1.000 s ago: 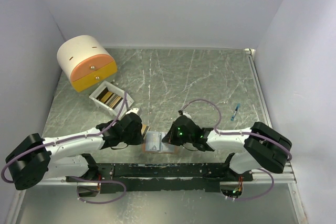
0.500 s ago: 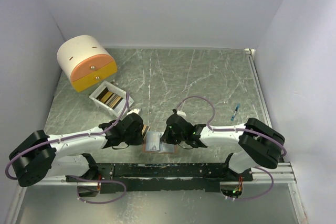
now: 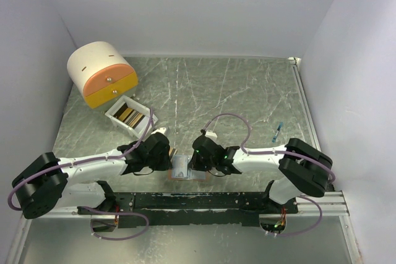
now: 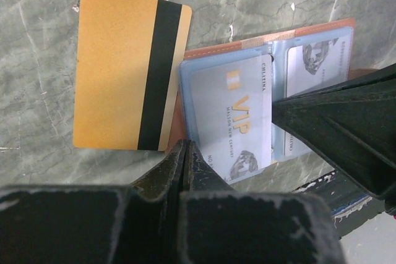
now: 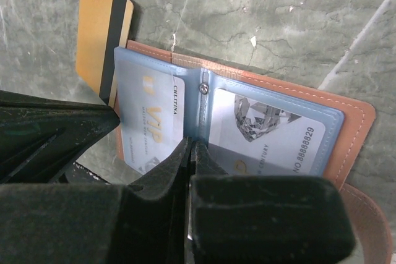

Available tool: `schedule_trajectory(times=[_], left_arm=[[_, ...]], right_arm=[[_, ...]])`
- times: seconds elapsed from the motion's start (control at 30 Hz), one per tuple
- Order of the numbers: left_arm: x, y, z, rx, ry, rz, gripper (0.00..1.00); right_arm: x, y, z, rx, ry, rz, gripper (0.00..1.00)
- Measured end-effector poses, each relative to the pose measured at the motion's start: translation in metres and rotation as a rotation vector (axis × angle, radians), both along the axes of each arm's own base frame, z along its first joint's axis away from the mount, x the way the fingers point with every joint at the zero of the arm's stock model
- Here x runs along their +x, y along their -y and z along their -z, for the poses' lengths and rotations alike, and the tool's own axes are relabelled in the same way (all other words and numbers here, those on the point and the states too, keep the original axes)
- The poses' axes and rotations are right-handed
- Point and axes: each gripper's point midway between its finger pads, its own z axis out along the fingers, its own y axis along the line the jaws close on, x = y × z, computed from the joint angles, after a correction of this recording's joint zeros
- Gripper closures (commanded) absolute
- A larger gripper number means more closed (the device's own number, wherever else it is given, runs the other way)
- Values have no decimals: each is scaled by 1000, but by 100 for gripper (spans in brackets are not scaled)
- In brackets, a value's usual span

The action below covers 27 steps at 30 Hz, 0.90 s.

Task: Put the credit cards into the card holder
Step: Insert the credit card into the card holder.

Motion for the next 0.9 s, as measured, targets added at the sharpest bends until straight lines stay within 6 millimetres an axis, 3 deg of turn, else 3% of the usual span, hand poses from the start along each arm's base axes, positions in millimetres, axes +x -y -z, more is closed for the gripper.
schedule_trajectory(times=[0.47, 0.6, 0.77, 0.9], left_arm=[[-3, 3, 0, -18, -9, 13, 92], [-3, 3, -3, -23, -6, 12, 76], [1, -3, -22, -49, 49, -18, 52], [10, -15, -39, -60, 105, -79, 52]], right_arm=[[-3, -8, 1, 10, -14, -4, 100], [-3, -6, 1, 4, -15, 5, 90], [0, 0, -14, 7, 21, 16, 74], [5, 2, -30, 24, 76, 13, 63]])
